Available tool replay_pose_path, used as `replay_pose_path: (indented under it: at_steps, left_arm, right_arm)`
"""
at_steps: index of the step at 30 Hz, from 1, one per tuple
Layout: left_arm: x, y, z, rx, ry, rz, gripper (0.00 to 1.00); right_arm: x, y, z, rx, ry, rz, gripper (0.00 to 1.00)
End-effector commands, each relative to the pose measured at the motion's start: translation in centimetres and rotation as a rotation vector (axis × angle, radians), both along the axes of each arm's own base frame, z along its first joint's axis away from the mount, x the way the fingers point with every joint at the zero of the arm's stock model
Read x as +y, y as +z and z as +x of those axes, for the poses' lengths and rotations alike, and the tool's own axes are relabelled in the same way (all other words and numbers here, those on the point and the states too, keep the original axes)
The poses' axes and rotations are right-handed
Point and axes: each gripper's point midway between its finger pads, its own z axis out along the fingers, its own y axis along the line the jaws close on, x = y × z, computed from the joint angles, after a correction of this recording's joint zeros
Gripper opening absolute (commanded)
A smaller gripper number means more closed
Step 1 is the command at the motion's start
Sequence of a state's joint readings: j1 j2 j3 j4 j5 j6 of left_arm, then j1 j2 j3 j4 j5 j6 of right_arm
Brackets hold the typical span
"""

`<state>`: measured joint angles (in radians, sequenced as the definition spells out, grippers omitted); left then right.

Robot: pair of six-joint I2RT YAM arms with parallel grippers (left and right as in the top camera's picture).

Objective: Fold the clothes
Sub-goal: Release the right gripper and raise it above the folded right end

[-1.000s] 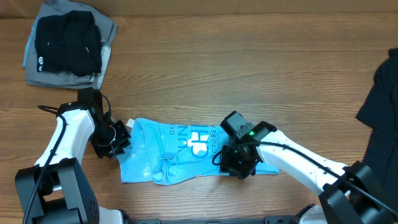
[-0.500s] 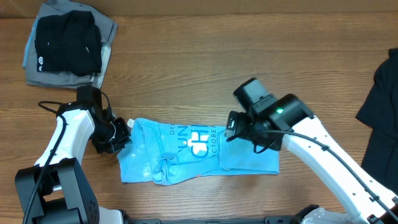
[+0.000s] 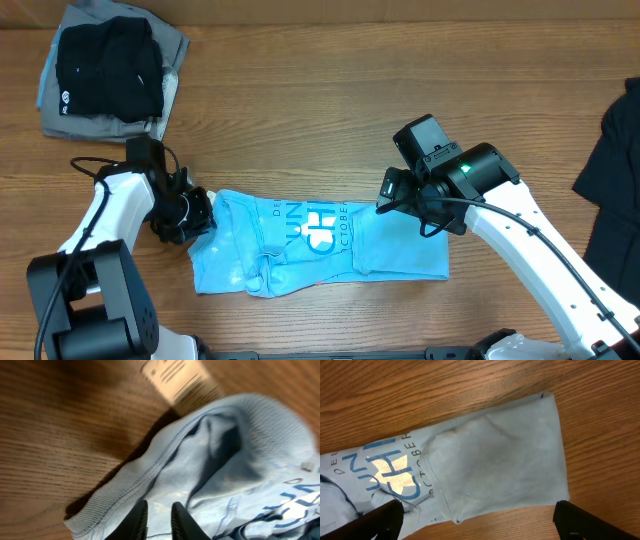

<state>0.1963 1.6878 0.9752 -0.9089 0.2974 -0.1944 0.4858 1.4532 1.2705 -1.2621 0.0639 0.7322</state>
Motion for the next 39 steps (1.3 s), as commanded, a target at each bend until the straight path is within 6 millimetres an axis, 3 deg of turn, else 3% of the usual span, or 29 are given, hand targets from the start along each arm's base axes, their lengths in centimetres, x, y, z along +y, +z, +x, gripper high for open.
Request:
replay_pose_path:
  at_steps: [1,11,16,24,31,35,36,37,39]
  left_arm:
    - [-0.3,-0.5,-0.1,0.029,-0.022,-0.025,0.19]
    - [-0.2,-2.7,0.0,0.047,-0.089,-0.03,0.2]
    - [0.9,-3.4,0.3,0.045,-0.098,0.033,0.2]
    - [2.7,-3.8,0.0,0.07,-0.09,0.142,0.2]
    - [2.9,-3.8,0.1,0.067,-0.086,0.153,0.2]
    - [2.9,-3.8,0.1,0.067,-0.086,0.154,0.54]
    - [2.9,-3.8,0.1,0.068,-0.086,0.154,0.89]
    - [2.9,-3.8,0.1,0.067,-0.086,0.153,1.0]
    - [2.9,-3.8,0.1,0.068,-0.086,0.154,1.0]
  right_arm:
    - [-0.5,0.7,0.8,-0.046,-0.005,-0.024,1.0]
    - [-2.6,0.7,1.7,-0.048,-0.056,-0.036,1.0]
    - [-3.6,0.6,2.0,-0.04,-0.072,-0.033,1.0]
    - [-3.6,0.8,2.6,-0.061,-0.081,-0.016,1.0]
    - [-3.6,0.8,2.6,-0.061,-0.081,-0.016,1.0]
    - [-3.7,0.7,2.4,-0.054,-0.081,-0.02,1.0]
    - [-3.7,0.7,2.4,-0.051,-0.081,-0.021,1.0]
    - [-3.7,0.7,2.3,-0.048,-0.08,-0.022,1.0]
    - [-3.8,0.7,2.1,-0.042,-0.081,-0.025,1.0]
